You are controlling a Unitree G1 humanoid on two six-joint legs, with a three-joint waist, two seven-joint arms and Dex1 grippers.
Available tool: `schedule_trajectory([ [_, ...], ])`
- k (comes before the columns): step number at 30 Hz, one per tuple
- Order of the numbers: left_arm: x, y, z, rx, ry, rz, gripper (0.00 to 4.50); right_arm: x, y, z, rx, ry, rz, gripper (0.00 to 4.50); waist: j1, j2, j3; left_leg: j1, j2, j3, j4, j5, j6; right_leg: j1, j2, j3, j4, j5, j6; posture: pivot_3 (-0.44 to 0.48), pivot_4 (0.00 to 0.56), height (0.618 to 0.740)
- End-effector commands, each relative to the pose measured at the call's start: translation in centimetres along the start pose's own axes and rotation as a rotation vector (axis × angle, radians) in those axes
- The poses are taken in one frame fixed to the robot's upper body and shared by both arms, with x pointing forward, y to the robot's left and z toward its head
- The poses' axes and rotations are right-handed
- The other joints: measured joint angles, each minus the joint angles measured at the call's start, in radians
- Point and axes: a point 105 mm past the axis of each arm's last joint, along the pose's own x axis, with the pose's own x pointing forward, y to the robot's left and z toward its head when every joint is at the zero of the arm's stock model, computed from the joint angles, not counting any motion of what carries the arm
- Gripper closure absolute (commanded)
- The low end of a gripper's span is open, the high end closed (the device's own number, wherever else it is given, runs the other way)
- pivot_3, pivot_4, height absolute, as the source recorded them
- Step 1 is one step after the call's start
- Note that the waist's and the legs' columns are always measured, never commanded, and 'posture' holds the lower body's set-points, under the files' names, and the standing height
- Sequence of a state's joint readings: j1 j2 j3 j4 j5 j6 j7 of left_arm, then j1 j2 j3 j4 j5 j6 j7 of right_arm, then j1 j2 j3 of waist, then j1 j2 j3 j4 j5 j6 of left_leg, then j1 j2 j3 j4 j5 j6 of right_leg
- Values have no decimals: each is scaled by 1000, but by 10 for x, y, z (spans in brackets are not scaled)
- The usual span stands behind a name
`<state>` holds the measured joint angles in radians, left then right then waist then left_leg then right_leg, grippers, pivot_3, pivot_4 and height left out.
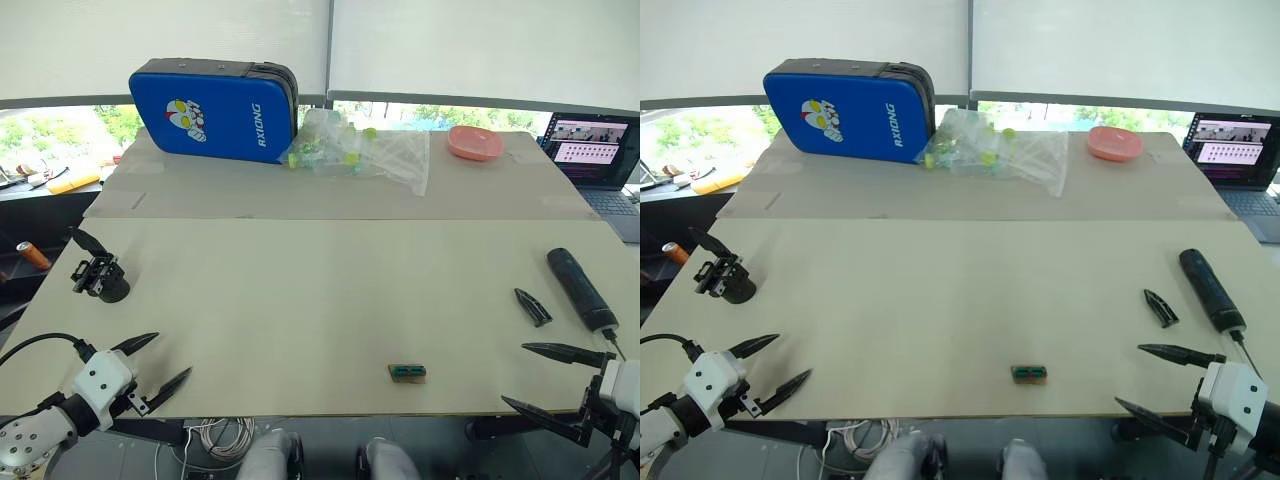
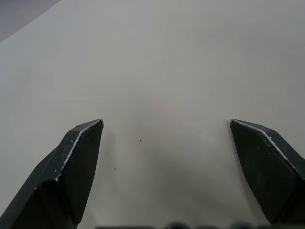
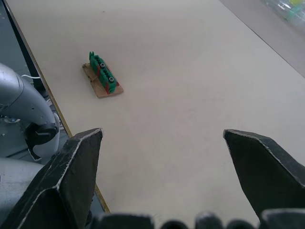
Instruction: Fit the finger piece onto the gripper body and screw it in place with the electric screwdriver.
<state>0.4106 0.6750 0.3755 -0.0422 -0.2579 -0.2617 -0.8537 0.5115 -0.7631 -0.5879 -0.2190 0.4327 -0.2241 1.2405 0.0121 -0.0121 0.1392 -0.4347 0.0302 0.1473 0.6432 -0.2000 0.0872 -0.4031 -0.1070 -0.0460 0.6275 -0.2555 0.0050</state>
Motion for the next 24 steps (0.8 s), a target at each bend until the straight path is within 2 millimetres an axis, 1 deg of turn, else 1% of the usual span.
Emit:
schedule_trajectory([
  [1, -5, 8, 10, -59, -53, 51, 0, 11, -6, 18, -4, -61, -8, 24, 0, 0, 0, 0, 0, 0, 0, 0, 0, 0, 0, 0, 0, 0, 0, 0, 150, 740],
  [2, -8, 12, 11, -131, -77, 81, 0, 20, -7, 29, 8, -100, -8, 24, -4, 0, 0, 0, 0, 0, 0, 0, 0, 0, 0, 0, 0, 0, 0, 0, 150, 740],
  [3, -12, 17, 13, -203, -105, 129, 0, 30, -7, 46, 49, -203, -6, 24, -8, 0, 0, 0, 0, 0, 0, 0, 0, 0, 0, 0, 1, 0, 0, 0, 150, 740],
  [5, -16, 23, 13, -267, -126, 187, 0, 37, -7, 68, 86, -333, 6, 24, -16, 0, 0, 0, 2, 0, 0, 0, -1, -1, -2, -2, 1, 0, 0, 0, 150, 740],
  [6, -20, 30, 10, -314, -140, 258, 0, 40, -10, 81, 82, -413, -15, 24, -15, 0, 0, 0, 2, 0, 0, 1, -1, -1, -2, -3, 2, 0, 0, 0, 150, 740],
  [7, -30, 39, 0, -368, -137, 365, 0, 45, -15, 95, 94, -494, -59, 24, -15, -1, 0, 0, 2, -1, 0, 1, -1, 0, -2, -4, 2, 0, 0, 0, 150, 740],
  [9, -48, 46, -19, -442, -116, 531, 0, 55, -12, 114, 54, -591, -55, 24, -16, -1, 0, 0, 2, 0, 0, 1, -1, 0, -2, -5, 1, 1, 1, 0, 150, 740],
  [10, -54, 46, -24, -457, -106, 572, 0, 57, -10, 118, 31, -608, -45, 24, -16, -2, 0, 0, 1, 0, 0, 0, -1, 0, -2, -5, 1, 3, 5, 0, 150, 740],
  [13, -69, 49, -38, -499, -88, 702, 0, 65, -1, 125, -16, -645, -10, 24, -10, -6, -2, 0, 1, 0, 0, -1, 0, 0, -2, -6, 1, 3, 6, 0, 150, 740],
  [15, -77, 55, -43, -513, -91, 799, 0, 71, 11, 125, -35, -645, 67, 24, 0, -10, -3, 0, 1, 0, 1, -1, 0, 1, -3, -9, 0, 3, 6, 0, 150, 740],
  [17, -81, 61, -45, -522, -106, 876, 0, 74, 22, 123, -43, -641, 128, 24, 5, -11, -4, 0, 1, 0, 1, -1, 0, 1, -4, -10, 0, 2, 6, 0, 150, 740],
  [19, -77, 65, -45, -530, -114, 896, 0, 75, 26, 121, -46, -640, 149, 24, 8, -12, -4, 0, 1, -1, 2, -1, 0, 2, -6, -12, 0, 1, 3, 0, 150, 740],
  [20, -74, 65, -49, -583, -93, 899, 0, 76, 27, 120, -49, -640, 152, 24, 8, -12, -4, 0, 1, -1, 2, -1, 0, 2, -6, -13, 0, 1, 2, 0, 150, 740],
  [21, -69, 66, -48, -577, -85, 887, 0, 77, 27, 120, -52, -638, 155, 24, 7, -12, -4, 0, 1, 0, 2, -1, 0, 2, -7, -13, 0, 1, 1, 0, 150, 740],
  [22, -64, 67, -47, -564, -73, 869, 0, 77, 28, 119, -54, -636, 160, 24, 5, -13, -5, 0, 1, 0, 2, -1, 0, 2, -8, -14, 0, 1, 1, 0, 150, 740],
  [24, -52, 75, -37, -520, -91, 861, 0, 79, 28, 118, -56, -636, 158, 24, 1, -14, -6, 0, 1, 0, 2, -1, 0, 2, -8, -16, 0, 3, 3, 0, 150, 740],
])
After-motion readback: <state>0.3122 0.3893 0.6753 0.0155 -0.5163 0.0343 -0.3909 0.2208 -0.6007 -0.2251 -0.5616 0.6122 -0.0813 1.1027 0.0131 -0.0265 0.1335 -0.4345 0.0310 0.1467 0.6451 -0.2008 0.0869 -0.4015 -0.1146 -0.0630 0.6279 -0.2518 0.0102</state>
